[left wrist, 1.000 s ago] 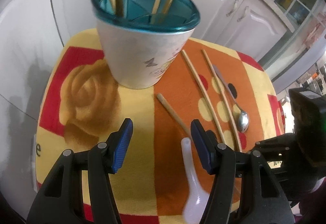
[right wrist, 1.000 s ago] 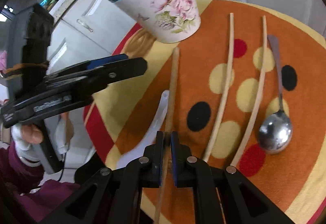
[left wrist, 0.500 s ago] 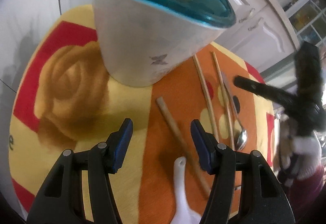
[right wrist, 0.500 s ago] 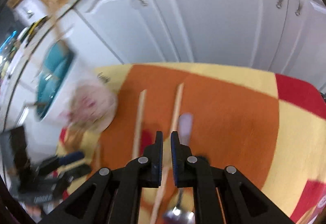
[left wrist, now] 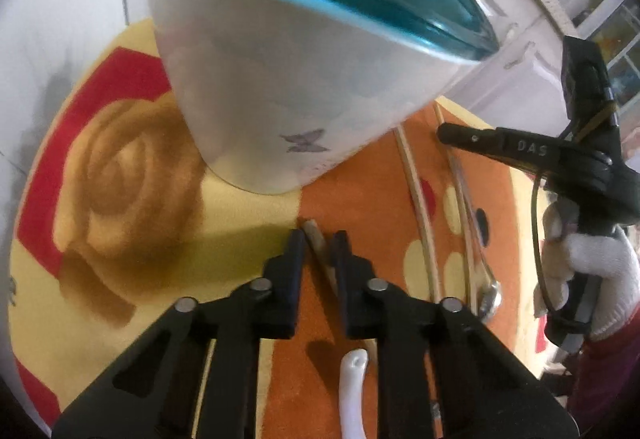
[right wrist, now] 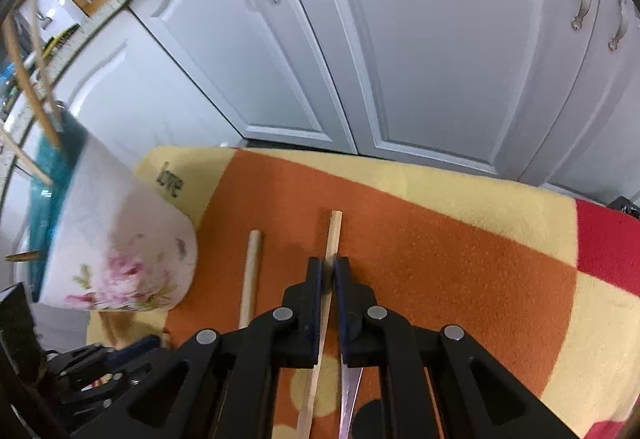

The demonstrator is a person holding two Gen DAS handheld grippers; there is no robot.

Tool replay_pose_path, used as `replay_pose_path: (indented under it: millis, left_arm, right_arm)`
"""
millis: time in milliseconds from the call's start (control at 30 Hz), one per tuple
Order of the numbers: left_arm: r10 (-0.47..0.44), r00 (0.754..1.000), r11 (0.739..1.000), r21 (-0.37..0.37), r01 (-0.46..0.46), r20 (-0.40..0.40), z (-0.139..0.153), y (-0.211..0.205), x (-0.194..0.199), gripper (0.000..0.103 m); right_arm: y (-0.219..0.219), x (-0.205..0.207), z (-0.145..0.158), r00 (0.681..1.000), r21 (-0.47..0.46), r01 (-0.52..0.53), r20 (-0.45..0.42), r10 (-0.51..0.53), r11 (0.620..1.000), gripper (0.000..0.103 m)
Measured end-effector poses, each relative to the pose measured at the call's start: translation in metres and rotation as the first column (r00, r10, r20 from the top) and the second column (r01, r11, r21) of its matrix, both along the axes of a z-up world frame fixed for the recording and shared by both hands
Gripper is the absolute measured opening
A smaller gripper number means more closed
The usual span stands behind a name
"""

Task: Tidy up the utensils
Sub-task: 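Lift the chopstick with the right gripper while the left grasps a chopstick, then raise both held chopsticks above the floral holder with both grippers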

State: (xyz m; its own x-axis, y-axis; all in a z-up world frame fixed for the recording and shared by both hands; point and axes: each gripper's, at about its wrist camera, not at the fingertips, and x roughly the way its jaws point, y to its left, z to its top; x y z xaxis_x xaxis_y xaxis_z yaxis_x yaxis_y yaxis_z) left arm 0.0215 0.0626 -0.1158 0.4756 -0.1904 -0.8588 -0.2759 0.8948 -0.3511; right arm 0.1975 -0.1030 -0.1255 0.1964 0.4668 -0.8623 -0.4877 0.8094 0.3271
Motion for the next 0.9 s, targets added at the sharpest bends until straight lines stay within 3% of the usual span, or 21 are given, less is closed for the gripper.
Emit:
replay_pose_path:
  millis: [100,367,633,900]
  left_arm:
    - [-0.005,1.0,1.0,0.008,0.005,0.026,0.008,0.006,-0.005,0.008]
    - [-0.016,0.986,0.999,-0.037,0.023,0.165,0.063,0.019,-0.025,0.007]
    - [-0.044,0.96,0.997,-0.046,0.058,0.277,0.115,0.023,-0.045,0.006]
    - [-0.106,0.936,0.993,-0.009,0.115,0.336,0.15,0.016,-0.064,0.005]
  right_arm:
    - [-0.014,-0.011,0.021,1.0,0.071,0.002,0.013,-0.003,0.998,0.006]
    - [-0.051,-0.044,0.081,0.996,0.181,-0.017,0.092,0.0,0.983,0.005]
    - [-0.075,-0.093,0.133,0.979,0.221,-0.071,0.2,0.026,0.973,0.005]
    - [-0.085,-0.117,0.161,0.963,0.241,-0.095,0.267,0.028,0.966,0.005]
